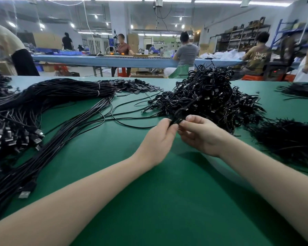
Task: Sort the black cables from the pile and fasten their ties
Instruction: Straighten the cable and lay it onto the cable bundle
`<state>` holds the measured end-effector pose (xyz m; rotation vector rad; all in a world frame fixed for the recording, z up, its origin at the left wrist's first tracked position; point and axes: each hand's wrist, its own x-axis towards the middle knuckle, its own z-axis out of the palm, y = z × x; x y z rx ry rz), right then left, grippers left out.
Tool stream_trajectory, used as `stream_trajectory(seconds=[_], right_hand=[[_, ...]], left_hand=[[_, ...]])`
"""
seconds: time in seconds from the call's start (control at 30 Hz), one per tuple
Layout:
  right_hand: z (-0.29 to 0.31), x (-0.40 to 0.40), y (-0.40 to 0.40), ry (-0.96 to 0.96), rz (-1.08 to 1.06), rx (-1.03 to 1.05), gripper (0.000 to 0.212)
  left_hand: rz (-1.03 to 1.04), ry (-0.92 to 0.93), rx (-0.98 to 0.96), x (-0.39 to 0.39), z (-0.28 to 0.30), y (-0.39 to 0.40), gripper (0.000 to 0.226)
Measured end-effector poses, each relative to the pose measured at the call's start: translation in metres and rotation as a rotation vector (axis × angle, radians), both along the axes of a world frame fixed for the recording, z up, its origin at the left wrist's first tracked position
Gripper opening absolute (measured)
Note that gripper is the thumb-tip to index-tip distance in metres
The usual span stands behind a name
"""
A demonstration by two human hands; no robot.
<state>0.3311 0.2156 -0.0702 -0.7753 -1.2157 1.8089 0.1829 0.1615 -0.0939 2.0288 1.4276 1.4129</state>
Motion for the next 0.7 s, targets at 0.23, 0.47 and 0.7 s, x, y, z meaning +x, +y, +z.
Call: stream_trajectory(seconds=[0.23, 0.47, 0.7], right_hand=[[-0.016, -0.019, -0.008, 0.057, -0.121, -0.010, 0.009], [-0.011, -0.015, -0.008, -0.149, 0.006, 0.057, 0.027], [-0.011, -0.014, -0.006, -0.299, -0.097, 0.354, 0.012]], left_hand=[[-0.049, -0.347, -0.208, -0.008, -0.004, 0.013, 0.003], [-0.097, -0.417, -0.273, -0.012, -0.004, 0.015, 0.004], [-0.062, -0.356, -0.253, -0.008, -0.005, 0.013, 0.012]])
